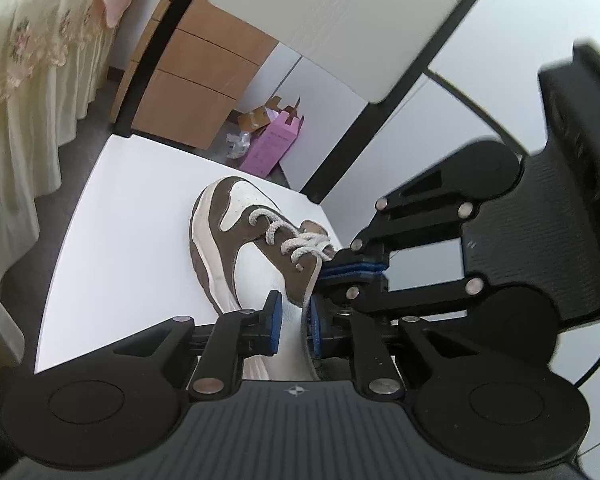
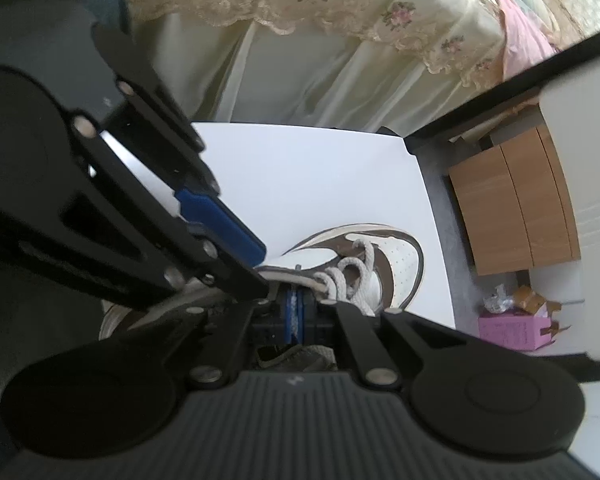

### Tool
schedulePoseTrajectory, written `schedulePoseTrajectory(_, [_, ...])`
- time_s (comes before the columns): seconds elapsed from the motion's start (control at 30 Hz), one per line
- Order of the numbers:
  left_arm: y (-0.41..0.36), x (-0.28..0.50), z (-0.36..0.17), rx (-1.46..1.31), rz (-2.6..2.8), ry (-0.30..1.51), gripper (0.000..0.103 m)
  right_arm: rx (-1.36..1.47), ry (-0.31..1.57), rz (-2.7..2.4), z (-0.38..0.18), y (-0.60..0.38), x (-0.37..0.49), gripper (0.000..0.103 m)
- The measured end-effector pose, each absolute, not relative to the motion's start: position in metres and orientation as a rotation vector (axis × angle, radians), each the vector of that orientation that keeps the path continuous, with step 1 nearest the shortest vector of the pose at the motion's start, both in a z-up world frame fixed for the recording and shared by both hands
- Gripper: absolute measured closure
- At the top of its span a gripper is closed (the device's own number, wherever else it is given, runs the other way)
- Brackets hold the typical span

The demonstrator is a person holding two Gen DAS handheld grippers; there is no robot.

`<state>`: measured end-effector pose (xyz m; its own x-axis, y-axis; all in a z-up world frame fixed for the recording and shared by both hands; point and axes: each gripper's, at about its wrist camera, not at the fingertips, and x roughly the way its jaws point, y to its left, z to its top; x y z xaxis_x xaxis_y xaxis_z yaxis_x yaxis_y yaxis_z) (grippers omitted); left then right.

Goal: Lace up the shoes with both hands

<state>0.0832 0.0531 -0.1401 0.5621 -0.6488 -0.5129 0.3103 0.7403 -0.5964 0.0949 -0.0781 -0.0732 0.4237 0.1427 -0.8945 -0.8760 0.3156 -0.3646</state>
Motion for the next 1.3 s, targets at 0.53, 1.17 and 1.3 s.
schedulePoseTrajectory(0.53, [0.092,0.118,-0.197,-1.194,-0.557,0.824,0.064,-0.876,0.842,0.777,-0.067,-0.094,0.089,0.100])
schedulePoseTrajectory(1.17, [0.093,0.115,-0.206,-1.219,-0.569,0.851,0.101,-0.811,0.895,0.750,-0.062,-0.093,0.095,0.091])
schedulePoseTrajectory(1.3, [0.094,0.115,-0.205,-1.208,-0.572,0.852,0.101,-0.821,0.919,0.782,-0.053,-0.093,0.095,0.070])
